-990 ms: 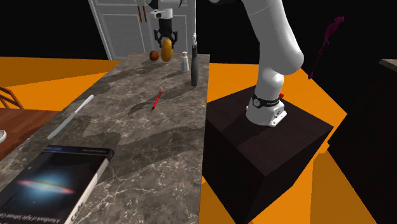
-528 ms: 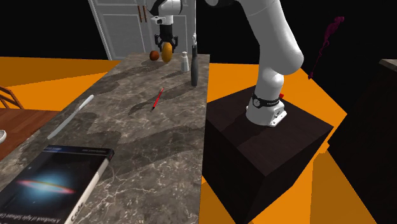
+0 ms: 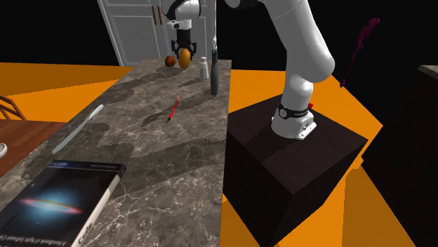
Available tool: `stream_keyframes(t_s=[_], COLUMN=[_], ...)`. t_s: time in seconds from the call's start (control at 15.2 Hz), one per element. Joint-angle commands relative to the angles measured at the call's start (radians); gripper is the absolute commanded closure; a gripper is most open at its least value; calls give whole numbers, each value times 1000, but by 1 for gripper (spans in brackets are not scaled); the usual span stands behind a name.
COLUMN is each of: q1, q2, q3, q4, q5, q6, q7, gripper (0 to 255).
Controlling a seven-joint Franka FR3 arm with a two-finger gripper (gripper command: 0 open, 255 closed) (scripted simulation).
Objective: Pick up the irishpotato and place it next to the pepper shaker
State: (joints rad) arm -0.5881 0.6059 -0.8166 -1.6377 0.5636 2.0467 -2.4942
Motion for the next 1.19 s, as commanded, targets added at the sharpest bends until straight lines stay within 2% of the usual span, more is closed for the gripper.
stream_keyframes(t_s=[0.0,0.07,0.4,0.66,1.12], q1=[2,0,2,14,14], q2=[6,11,6,-48,-48], q3=[6,8,6,-29,-29], q4=[-5,-1,-5,45,45], q5=[1,3,1,-48,-48], q6=[-6,-6,-6,-96,-96], q7=[0,1,0,29,29], gripper=[255,0,0,0,0])
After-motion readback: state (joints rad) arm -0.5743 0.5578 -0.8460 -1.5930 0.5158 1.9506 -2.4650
